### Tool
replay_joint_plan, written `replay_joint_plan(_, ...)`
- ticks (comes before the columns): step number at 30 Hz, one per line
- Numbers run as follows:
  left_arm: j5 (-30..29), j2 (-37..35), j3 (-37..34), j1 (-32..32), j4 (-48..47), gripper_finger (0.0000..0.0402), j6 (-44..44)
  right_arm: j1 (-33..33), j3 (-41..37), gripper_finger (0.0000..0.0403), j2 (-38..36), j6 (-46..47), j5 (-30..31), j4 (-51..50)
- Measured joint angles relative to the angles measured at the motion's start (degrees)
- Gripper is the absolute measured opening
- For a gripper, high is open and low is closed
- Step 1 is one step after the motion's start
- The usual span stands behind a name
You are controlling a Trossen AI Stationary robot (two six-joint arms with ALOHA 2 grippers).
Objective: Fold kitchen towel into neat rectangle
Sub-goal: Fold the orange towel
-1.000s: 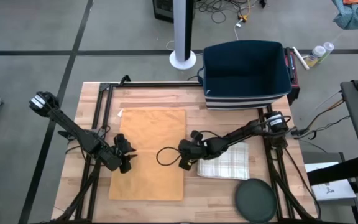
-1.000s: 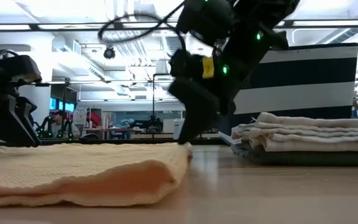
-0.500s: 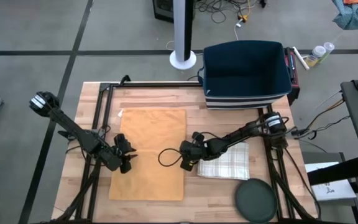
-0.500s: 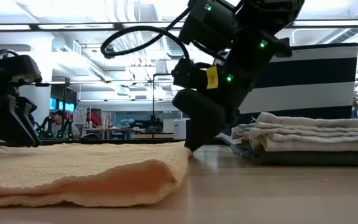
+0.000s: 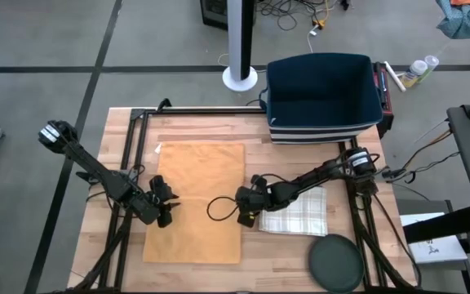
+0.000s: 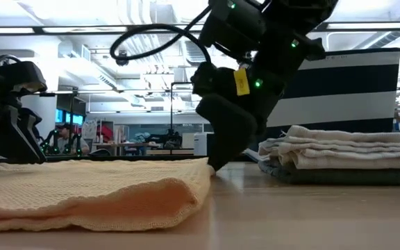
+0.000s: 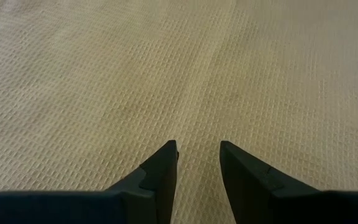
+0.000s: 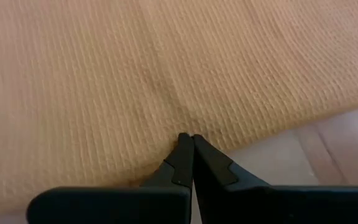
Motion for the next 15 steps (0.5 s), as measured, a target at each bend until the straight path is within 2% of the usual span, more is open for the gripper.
replay_joint_plan(6, -0.07, 0.00, 0.00, 0.00, 0.16, 0.0114, -0.09, 0.05, 0.48, 0.0000, -0.92, -0.41, 0.32, -0.93)
replay_joint_plan(11, -0.15, 0.00, 0.00, 0.00, 0.53, 0.0114, -0.12, -0.35, 1.42, 0.0000, -2.28, -2.87, 3.28, -0.41)
replay_joint_plan(15, -0.15, 0.00, 0.00, 0.00, 0.69, 0.0114, -0.13, -1.24, 1.31, 0.0000, -0.48, -2.55, 4.44, -0.58)
